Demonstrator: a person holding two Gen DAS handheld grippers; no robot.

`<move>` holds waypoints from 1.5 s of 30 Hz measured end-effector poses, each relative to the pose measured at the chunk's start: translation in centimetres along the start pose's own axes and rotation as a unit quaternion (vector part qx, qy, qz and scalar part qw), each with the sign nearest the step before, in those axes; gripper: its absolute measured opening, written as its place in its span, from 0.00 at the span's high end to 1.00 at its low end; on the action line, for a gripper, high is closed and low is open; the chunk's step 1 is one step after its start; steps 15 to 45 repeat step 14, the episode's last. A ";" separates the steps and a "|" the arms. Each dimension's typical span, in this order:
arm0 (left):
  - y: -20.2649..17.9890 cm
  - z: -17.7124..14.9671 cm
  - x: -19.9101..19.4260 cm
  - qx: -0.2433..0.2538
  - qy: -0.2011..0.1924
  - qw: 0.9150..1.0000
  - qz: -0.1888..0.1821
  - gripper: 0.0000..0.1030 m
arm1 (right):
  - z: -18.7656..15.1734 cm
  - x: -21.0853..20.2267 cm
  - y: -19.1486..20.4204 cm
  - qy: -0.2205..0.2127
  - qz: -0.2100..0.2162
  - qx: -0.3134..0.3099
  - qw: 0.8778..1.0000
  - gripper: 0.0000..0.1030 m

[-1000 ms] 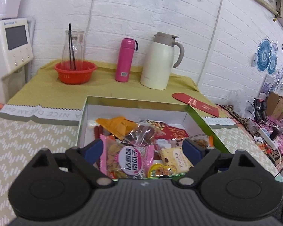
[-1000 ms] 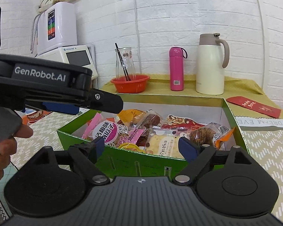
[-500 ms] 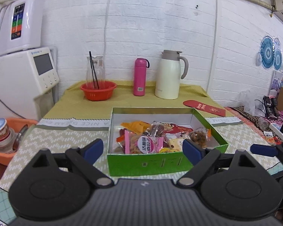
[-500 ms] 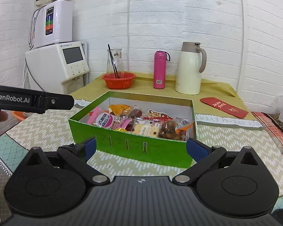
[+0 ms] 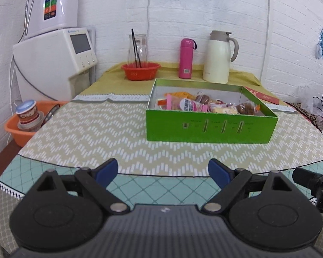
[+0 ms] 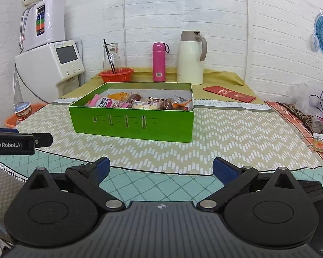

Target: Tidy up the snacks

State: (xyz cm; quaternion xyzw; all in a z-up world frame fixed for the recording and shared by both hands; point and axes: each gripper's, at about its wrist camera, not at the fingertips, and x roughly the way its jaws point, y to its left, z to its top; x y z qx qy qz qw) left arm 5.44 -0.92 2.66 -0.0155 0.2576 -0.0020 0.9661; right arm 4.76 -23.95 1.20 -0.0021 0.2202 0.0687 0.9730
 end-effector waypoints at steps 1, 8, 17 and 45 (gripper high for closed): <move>0.0 -0.2 0.1 0.001 0.002 1.000 0.002 0.14 | -0.1 0.1 0.0 0.001 -0.003 0.002 1.000 0.00; 0.0 -0.4 0.0 0.004 -0.005 1.000 0.003 0.14 | -0.6 0.5 -0.2 0.008 -0.004 0.008 1.000 0.00; 0.2 -0.2 -0.1 0.000 -0.007 1.000 0.009 0.14 | -0.6 0.7 0.1 0.010 -0.003 0.008 1.000 0.00; 0.2 -0.2 -0.1 0.000 -0.007 1.000 0.009 0.14 | -0.6 0.7 0.1 0.010 -0.003 0.008 1.000 0.00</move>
